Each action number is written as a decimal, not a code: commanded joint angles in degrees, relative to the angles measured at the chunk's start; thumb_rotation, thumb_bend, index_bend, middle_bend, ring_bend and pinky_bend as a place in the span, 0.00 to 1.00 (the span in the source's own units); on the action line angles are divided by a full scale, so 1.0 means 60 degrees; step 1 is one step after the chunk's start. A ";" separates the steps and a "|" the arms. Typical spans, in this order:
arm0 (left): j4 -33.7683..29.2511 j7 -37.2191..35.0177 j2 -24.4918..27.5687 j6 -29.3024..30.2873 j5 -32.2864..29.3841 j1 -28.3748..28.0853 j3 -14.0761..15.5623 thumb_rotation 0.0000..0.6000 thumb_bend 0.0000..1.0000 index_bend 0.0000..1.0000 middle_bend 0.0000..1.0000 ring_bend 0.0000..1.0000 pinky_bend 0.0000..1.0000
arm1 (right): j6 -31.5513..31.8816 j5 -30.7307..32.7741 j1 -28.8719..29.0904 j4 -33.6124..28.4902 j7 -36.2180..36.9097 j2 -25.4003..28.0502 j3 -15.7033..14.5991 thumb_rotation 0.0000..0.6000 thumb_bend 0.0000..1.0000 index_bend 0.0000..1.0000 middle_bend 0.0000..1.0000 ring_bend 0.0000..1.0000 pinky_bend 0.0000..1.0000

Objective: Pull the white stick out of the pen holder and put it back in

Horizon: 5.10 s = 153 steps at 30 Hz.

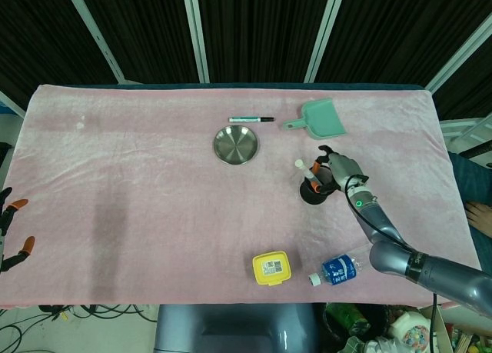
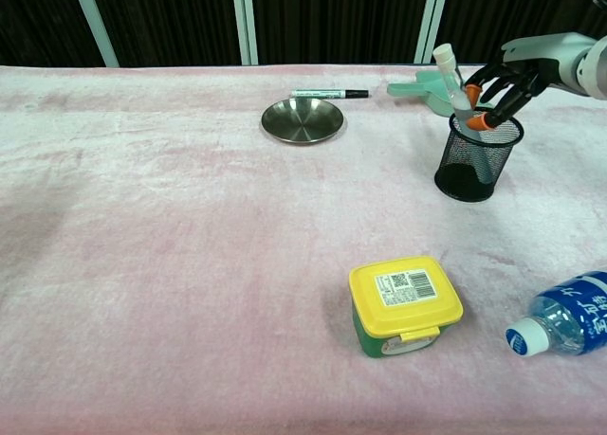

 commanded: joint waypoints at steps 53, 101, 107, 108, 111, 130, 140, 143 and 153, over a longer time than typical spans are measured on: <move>-0.0029 -0.0152 0.0060 0.0048 0.0019 0.0034 -0.0006 1.00 0.34 0.19 0.02 0.01 0.00 | -0.2614 -0.4604 -0.4338 -0.2913 1.0239 0.1917 0.6319 1.00 0.32 0.60 0.09 0.16 0.16; -0.0092 -0.0066 0.0051 0.0090 0.0085 0.0085 0.0044 1.00 0.34 0.19 0.02 0.01 0.00 | -0.3881 -0.6960 -0.5119 -0.3758 1.3664 0.1385 0.8146 1.00 0.34 0.63 0.09 0.16 0.16; -0.0101 -0.0053 0.0045 0.0092 0.0086 0.0088 0.0047 1.00 0.34 0.19 0.02 0.01 0.00 | -0.4022 -0.8191 -0.5193 -0.3432 1.4174 0.1329 0.8001 1.00 0.34 0.64 0.09 0.16 0.16; -0.0105 -0.0055 0.0046 0.0097 0.0084 0.0091 0.0046 1.00 0.34 0.19 0.02 0.01 0.00 | -0.3979 -0.8452 -0.5132 -0.3347 1.4065 0.1380 0.7830 1.00 0.34 0.64 0.09 0.16 0.16; -0.0104 -0.0050 0.0043 0.0102 0.0080 0.0094 0.0044 1.00 0.34 0.19 0.02 0.01 0.00 | -0.3832 -0.9142 -0.4833 -0.3078 1.3543 0.1626 0.7160 1.00 0.34 0.64 0.09 0.16 0.16; -0.0099 -0.0053 0.0068 0.0100 0.0081 0.0096 0.0041 1.00 0.34 0.19 0.02 0.01 0.00 | -0.0277 -0.7982 -0.3615 -0.1783 0.1278 0.0900 0.4448 1.00 0.34 0.65 0.09 0.16 0.16; -0.0103 -0.0072 0.0079 0.0101 0.0080 0.0099 0.0039 1.00 0.34 0.19 0.02 0.01 0.00 | 0.0323 -0.4856 -0.3250 -0.3428 0.0341 0.1033 0.4342 1.00 0.34 0.65 0.09 0.16 0.16; -0.0105 -0.0071 0.0078 0.0102 0.0081 0.0101 0.0041 1.00 0.34 0.19 0.02 0.01 0.00 | -0.0407 -0.4234 -0.3392 -0.4145 0.2618 0.1356 0.4976 1.00 0.34 0.65 0.09 0.16 0.16; -0.0108 -0.0049 0.0068 0.0096 0.0089 0.0100 0.0049 1.00 0.34 0.19 0.02 0.01 0.00 | -0.3009 -0.4259 -0.4704 -0.5258 0.9729 0.1367 0.8000 1.00 0.34 0.65 0.09 0.16 0.16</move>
